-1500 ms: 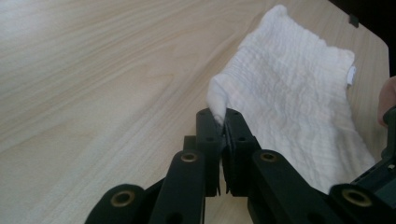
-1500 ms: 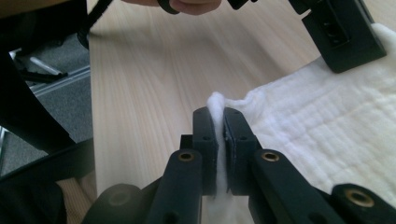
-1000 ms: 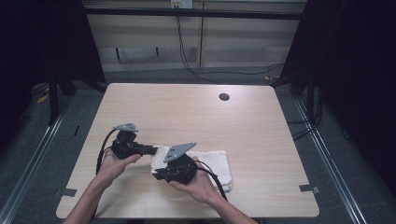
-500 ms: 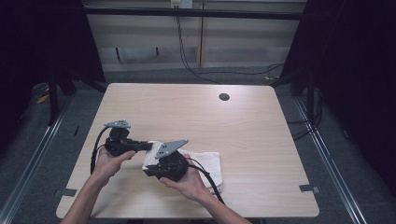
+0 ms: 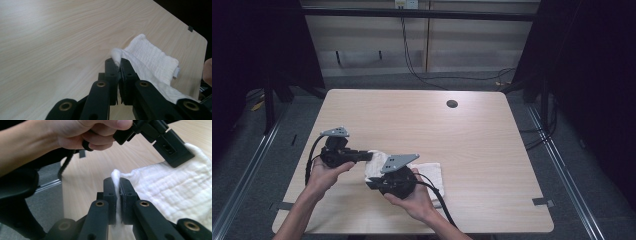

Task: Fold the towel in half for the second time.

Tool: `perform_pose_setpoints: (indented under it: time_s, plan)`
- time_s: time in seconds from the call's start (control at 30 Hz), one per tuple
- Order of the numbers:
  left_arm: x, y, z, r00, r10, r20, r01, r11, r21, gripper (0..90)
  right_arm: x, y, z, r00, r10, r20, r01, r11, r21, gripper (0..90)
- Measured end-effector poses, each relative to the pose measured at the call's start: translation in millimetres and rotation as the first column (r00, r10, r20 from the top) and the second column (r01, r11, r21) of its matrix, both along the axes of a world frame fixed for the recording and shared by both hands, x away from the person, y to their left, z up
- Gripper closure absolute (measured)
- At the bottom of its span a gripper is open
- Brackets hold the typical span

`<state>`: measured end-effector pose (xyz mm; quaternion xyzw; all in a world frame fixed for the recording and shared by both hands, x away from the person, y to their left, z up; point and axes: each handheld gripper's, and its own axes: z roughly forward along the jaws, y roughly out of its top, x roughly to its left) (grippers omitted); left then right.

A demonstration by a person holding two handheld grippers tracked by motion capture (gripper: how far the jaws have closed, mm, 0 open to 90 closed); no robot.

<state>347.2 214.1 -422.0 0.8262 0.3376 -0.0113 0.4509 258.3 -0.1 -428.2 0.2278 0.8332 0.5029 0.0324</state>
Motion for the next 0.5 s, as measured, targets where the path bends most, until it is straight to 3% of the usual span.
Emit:
perform_pose_setpoints:
  time_s: [0.07, 0.27, 0.5]
  plan:
    - [2.7, -7.8, -1.5, 0.9999, -0.007, -0.009, 0.007, 0.9999, -0.015, 86.4, -0.5, -6.4, -1.3, 0.9998, -0.019, -0.002, 0.019, 1.0, 0.003, 85.4]
    - [8.6, -44.2, 2.3, 0.9985, -0.055, -0.003, 0.055, 0.9985, 0.0, 86.3, -5.1, -34.5, 0.9, 0.9966, -0.082, -0.011, 0.083, 0.995, 0.049, 85.4]
    - [10.5, -84.1, -8.2, 0.9945, -0.103, -0.015, 0.104, 0.994, 0.033, 86.1, -9.9, -63.9, -17.0, 0.9906, -0.133, -0.034, 0.133, 0.991, 0.015, 85.3]
